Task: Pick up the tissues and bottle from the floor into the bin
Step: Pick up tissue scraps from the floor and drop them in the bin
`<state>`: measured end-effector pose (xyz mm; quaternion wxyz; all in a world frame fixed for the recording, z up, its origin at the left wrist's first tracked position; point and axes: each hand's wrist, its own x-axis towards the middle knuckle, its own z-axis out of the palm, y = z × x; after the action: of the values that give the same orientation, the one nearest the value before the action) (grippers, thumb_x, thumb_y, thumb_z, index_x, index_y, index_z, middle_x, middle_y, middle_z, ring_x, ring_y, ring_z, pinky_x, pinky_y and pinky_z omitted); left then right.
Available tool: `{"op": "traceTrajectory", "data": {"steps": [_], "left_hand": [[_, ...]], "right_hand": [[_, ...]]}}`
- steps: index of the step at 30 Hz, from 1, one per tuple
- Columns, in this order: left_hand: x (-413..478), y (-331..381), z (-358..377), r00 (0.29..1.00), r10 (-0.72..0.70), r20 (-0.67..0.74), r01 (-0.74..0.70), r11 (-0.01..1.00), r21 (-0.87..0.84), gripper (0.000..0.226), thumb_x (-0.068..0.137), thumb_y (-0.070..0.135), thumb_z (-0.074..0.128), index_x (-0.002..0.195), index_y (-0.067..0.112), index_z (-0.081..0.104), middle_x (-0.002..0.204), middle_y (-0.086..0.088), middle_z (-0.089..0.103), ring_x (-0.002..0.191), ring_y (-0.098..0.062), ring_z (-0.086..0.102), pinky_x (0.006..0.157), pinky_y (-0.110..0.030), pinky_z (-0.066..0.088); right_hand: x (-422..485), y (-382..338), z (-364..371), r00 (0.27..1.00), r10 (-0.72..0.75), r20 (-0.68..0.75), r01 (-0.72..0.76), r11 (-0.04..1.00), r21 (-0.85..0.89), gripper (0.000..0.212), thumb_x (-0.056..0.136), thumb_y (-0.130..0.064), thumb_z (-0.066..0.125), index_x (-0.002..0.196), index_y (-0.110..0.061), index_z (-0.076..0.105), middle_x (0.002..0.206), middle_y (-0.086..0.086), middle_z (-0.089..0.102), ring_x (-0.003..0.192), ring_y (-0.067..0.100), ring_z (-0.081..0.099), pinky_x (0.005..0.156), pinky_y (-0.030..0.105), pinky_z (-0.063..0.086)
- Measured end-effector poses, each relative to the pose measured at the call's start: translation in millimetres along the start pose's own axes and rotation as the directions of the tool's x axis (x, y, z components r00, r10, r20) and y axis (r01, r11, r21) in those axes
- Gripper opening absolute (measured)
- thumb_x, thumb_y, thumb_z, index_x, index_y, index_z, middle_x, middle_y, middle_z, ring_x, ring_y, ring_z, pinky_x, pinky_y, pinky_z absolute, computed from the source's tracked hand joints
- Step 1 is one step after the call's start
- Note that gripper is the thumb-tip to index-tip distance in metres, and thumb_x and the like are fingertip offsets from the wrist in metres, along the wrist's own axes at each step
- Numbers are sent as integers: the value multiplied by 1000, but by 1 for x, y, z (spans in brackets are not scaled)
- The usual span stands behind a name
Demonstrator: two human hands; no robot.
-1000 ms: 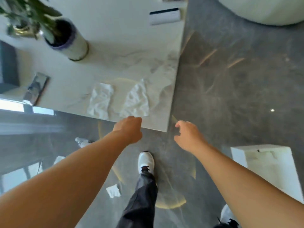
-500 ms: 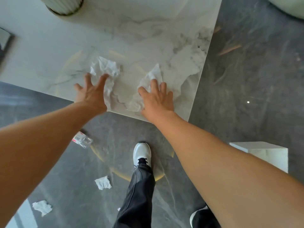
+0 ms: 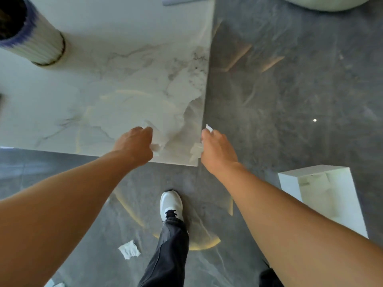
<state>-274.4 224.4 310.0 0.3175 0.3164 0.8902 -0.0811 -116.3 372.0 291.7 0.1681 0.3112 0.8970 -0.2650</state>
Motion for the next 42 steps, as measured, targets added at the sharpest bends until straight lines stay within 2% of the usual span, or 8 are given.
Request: {"op": "traceTrajectory", "data": {"steps": [9,14,20,22,25,32,36,42], "left_hand": [[-40,316,86,981,162,108,-169,984,56,30,75,18,61,104,13,58,107,-10,60,90,-32,58,69,-37,47],[-74,486,176,953,246,177,-244,969,-36,25,75,12,53,100,14,57,104,-8,57,87,-31,56,70,-38,49],[-104,612,266,901,345,264,-349,936,-32,29,74,12,52,102,17,55,101,-6,52,85,-29,56,70,-39,53],[-102,625,286,891,343,297,-358,934,-3,28,74,12,54,102,17,54,103,-7,53,87,-29,56,66,-37,49],[-90,624,306,898,330,290,-348,938,9,35,75,13,58,109,20,51,110,-8,52,93,-30,55,69,-37,48],[-69,586,317,891,272,363,-231,961,-153,97,66,10,72,142,38,18,135,-11,35,116,-40,47,83,-45,54],[-64,539,297,937,238,254,-170,949,-265,78,71,7,62,141,28,35,135,-9,48,114,-30,54,73,-30,43],[-103,393,266,959,60,278,40,939,-341,32,75,12,56,105,20,65,105,-8,68,86,-27,62,67,-26,45]], "right_hand": [[-121,270,-37,952,283,-119,-259,948,185,31,81,1,50,110,-6,59,112,18,53,106,39,50,82,40,45],[-207,426,-29,851,525,-7,-476,778,409,20,75,-4,53,92,-9,61,91,10,63,90,32,59,67,31,43],[-283,561,19,789,606,99,-584,691,425,23,78,-5,55,99,-10,63,100,11,66,86,29,61,68,34,52],[-290,578,38,788,607,106,-589,690,421,23,80,-7,55,101,-13,62,101,7,66,79,24,58,59,27,46],[-288,580,63,824,561,72,-541,743,394,27,81,-9,56,107,-14,61,108,8,64,94,28,61,74,32,50],[-251,556,87,879,474,49,-462,822,334,47,83,-20,63,128,-22,50,122,15,51,111,32,53,87,34,46],[-242,541,75,868,483,110,-496,851,171,50,85,-18,60,132,-24,46,126,16,44,112,37,51,89,44,51],[-230,454,65,912,340,231,-338,940,-48,42,86,-12,53,127,-13,51,121,15,50,109,34,52,86,38,48]]}}
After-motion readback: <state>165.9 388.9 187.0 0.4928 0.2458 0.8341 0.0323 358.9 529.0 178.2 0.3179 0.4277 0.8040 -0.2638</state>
